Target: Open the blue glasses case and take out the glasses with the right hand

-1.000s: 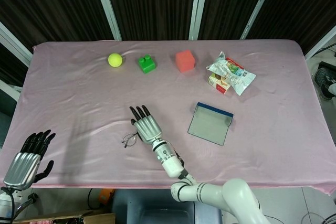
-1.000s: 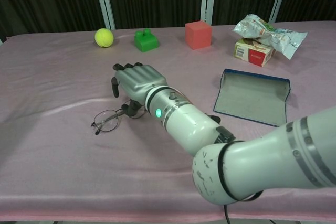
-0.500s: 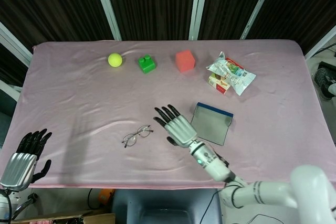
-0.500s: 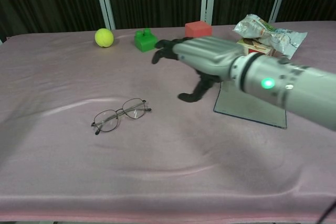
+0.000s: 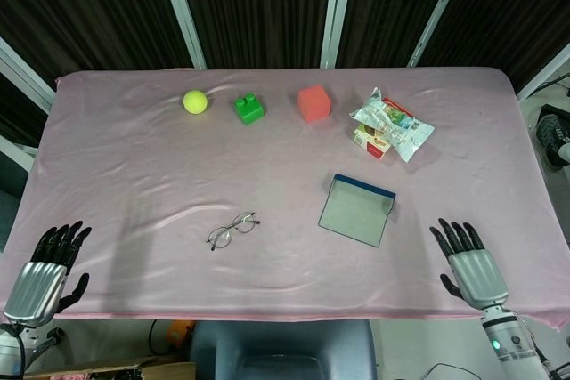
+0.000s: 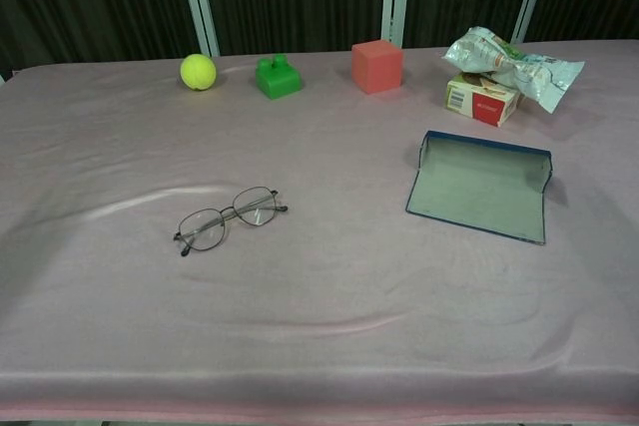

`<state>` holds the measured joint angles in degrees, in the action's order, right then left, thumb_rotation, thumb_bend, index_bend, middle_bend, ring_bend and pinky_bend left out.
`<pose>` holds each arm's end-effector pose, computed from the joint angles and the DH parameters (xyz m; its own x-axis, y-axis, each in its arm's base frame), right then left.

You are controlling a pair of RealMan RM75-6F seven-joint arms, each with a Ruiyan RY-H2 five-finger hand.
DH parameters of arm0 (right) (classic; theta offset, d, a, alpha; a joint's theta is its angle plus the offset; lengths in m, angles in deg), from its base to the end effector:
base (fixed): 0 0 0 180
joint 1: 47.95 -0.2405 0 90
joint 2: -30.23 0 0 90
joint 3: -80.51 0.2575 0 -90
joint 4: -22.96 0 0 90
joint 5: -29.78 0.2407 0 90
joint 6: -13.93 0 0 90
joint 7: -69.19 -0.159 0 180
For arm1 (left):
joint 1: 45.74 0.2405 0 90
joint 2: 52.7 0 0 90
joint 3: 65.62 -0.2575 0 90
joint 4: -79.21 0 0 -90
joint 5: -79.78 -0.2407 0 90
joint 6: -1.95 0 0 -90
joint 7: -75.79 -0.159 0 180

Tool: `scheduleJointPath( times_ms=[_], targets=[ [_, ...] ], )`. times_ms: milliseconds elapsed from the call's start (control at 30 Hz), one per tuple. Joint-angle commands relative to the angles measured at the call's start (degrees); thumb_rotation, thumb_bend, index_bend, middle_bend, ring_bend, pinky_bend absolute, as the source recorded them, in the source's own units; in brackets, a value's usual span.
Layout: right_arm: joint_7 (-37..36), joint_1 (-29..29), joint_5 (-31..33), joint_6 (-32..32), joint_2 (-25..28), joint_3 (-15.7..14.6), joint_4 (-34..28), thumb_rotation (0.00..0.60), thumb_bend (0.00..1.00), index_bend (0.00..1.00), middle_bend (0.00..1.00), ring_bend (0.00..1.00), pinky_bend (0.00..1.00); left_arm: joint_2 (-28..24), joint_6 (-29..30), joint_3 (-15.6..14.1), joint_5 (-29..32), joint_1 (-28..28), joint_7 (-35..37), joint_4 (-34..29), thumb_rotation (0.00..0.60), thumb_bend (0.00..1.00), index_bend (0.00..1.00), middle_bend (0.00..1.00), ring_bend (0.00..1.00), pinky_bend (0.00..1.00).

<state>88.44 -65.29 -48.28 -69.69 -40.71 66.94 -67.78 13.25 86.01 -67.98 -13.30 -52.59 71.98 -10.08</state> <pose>-0.3218 -0.1943 0.0621 0.6488 -0.2030 0.7334 -0.7608 -0.1527 0.6308 -0.3177 0.1864 0.1026 0.4922 0.0822 0.8666 0.8639 -0.1679 -0.4748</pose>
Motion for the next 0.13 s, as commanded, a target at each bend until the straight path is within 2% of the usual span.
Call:
scheduleJointPath(
  times_ms=[33, 133],
  targets=[
    [-3.69, 1.98, -3.80, -3.24, 1.43, 0.94, -0.15, 0.600, 0.44, 0.11, 0.00, 0.00, 0.00, -0.01, 0.47, -0.14, -0.37, 0.21, -0.17, -0.08, 0.600, 0.41, 0.00, 0.00, 0.00, 0.04],
    [-5.25, 3.01, -4.88, -4.13, 1.97, 2.01, 0.00, 0.600, 0.44, 0.11, 0.00, 0.00, 0.00, -0.13, 1.13, -0.18, -0.59, 0.53, 0.14, -0.07, 0.600, 0.41, 0.00, 0.00, 0.00, 0.04]
  ],
)
